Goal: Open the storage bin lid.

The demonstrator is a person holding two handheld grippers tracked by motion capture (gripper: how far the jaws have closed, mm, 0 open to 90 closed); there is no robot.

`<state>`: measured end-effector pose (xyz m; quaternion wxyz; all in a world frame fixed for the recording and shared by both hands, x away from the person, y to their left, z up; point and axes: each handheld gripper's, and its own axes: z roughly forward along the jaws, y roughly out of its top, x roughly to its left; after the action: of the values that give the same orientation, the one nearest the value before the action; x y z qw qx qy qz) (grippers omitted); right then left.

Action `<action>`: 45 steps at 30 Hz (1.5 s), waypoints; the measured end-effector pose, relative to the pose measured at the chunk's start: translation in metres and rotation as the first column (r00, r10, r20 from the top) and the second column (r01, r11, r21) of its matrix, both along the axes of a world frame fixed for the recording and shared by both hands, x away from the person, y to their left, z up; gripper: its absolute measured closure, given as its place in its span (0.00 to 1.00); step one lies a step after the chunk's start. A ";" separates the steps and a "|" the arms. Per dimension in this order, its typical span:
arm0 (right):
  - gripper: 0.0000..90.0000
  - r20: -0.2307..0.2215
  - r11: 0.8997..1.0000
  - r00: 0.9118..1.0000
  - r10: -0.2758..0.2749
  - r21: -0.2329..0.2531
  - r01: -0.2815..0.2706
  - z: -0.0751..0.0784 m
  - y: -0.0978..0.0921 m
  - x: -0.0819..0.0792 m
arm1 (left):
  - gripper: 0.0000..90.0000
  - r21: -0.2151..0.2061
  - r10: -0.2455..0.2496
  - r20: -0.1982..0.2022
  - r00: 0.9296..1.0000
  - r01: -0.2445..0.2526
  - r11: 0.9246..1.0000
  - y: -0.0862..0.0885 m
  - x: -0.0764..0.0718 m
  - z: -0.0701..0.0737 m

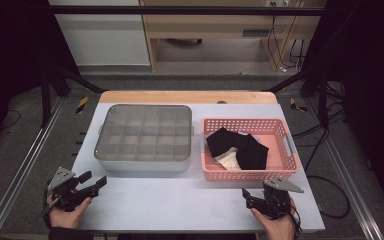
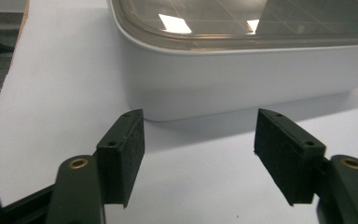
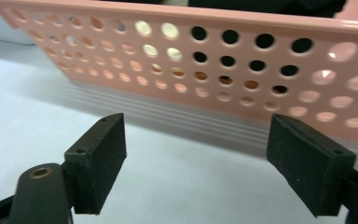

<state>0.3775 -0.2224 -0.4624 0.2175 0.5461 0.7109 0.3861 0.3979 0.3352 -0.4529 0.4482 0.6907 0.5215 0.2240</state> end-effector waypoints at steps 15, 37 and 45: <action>0.30 0.051 0.990 0.991 0.120 0.064 -0.123 0.023 0.021 -0.005 | 0.32 -0.007 0.014 0.036 0.999 -0.014 1.000 -0.001 0.004 0.018; 0.36 0.105 0.972 0.975 0.195 0.111 -0.206 0.066 0.069 0.015 | 0.32 0.010 0.017 0.058 0.998 -0.018 1.000 -0.003 0.030 0.046; 0.37 0.132 0.966 0.970 0.205 0.134 -0.222 0.074 0.085 0.030 | 0.33 0.006 0.016 0.069 0.997 -0.017 1.000 -0.005 0.041 0.057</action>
<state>0.4075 -0.1376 -0.3887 0.1749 0.4573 0.7212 0.4901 0.4392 0.3297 -0.3959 0.4618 0.6795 0.5108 0.2529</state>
